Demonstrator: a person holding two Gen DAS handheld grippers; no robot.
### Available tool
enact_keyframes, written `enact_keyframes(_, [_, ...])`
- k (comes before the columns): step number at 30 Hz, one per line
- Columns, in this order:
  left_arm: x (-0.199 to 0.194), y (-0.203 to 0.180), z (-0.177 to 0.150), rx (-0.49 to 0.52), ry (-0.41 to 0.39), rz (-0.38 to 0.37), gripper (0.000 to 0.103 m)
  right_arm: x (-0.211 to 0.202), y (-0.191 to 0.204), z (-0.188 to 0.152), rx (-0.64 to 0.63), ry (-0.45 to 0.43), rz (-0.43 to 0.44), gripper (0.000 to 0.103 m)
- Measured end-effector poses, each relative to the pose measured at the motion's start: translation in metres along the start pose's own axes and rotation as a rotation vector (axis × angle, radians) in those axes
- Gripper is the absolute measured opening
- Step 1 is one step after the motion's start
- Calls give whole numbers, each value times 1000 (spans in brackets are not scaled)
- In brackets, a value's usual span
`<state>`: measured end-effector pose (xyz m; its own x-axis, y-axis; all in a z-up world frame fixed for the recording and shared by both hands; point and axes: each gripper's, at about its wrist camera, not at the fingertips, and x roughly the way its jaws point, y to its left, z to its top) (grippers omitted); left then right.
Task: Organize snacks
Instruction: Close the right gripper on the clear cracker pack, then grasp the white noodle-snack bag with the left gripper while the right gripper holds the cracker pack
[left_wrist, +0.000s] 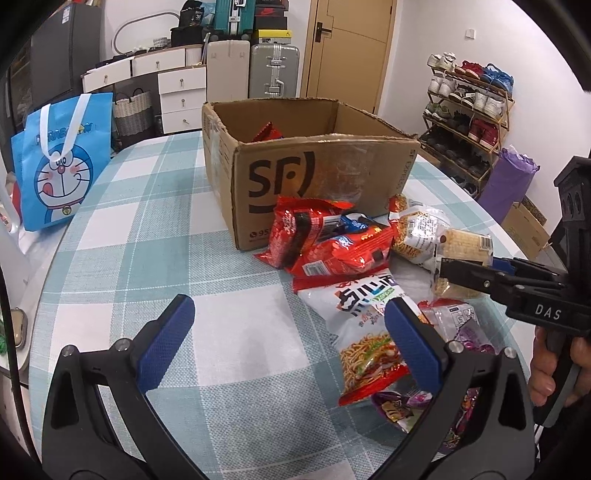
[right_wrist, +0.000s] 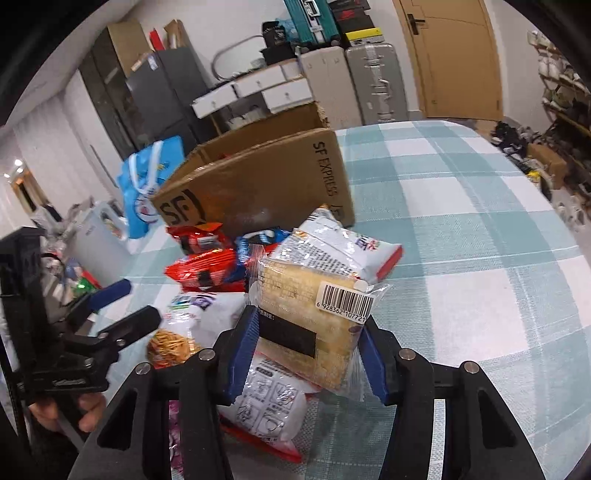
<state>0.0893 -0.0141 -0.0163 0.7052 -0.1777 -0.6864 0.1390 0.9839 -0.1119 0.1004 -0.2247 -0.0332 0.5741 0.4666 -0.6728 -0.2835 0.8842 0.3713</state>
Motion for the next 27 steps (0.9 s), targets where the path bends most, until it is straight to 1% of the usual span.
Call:
enact_keyframes(1, [1, -1, 0, -1, 1, -1, 103, -1, -1, 0, -4, 5, 35, 53])
enact_keyframes(2, [2, -1, 0, -2, 2, -2, 103, -1, 0, 0, -18, 14, 51, 53])
enact_keyframes(4, [3, -1, 0, -9, 7, -4, 103, 0, 1, 0, -49, 19, 38, 53])
enact_keyframes(6, [5, 0, 1, -19, 15, -15, 103, 1, -1, 0, -46, 21, 50, 53])
enact_keyframes(10, [9, 0, 2, -42, 37, -40, 103, 4, -2, 2, -50, 35, 45, 53])
enact_keyframes(15, [11, -2, 6, -53, 60, -47, 103, 8, -1, 3, -56, 56, 37, 53])
enact_keyframes(20, [12, -11, 10, -51, 96, -97, 103, 11, -4, 5, -52, 70, 43, 53])
enact_keyframes(22, [12, -18, 10, -29, 103, -92, 103, 11, -5, 6, -46, 71, 47, 53])
enact_keyframes(25, [20, -31, 10, 26, 119, -48, 103, 11, -5, 6, -49, 74, 45, 53])
enact_keyframes(26, [24, -34, 11, 34, 132, -39, 103, 11, -4, 5, -50, 74, 44, 53])
enact_keyframes(27, [26, -35, 11, 30, 139, -45, 103, 11, -5, 5, -49, 75, 44, 53])
